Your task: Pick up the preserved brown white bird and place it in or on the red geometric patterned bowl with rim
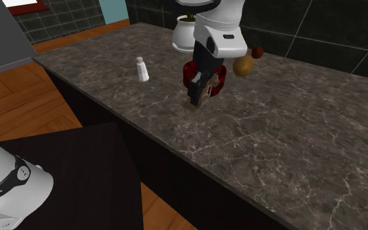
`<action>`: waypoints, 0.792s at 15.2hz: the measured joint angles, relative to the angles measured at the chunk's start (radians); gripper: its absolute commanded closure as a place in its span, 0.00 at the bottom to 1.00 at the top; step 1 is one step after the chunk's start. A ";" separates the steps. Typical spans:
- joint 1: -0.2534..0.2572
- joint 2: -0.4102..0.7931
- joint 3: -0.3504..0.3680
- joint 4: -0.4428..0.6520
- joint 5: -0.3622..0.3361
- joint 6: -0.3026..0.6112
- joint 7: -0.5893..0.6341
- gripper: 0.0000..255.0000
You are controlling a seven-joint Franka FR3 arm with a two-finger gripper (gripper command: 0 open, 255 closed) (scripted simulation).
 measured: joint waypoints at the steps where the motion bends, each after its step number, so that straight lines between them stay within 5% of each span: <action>1: -0.001 -0.005 -0.001 0.006 0.000 -0.011 -0.001 1.00; 12: 0.002 -0.042 0.003 0.101 0.001 -0.142 0.017 1.00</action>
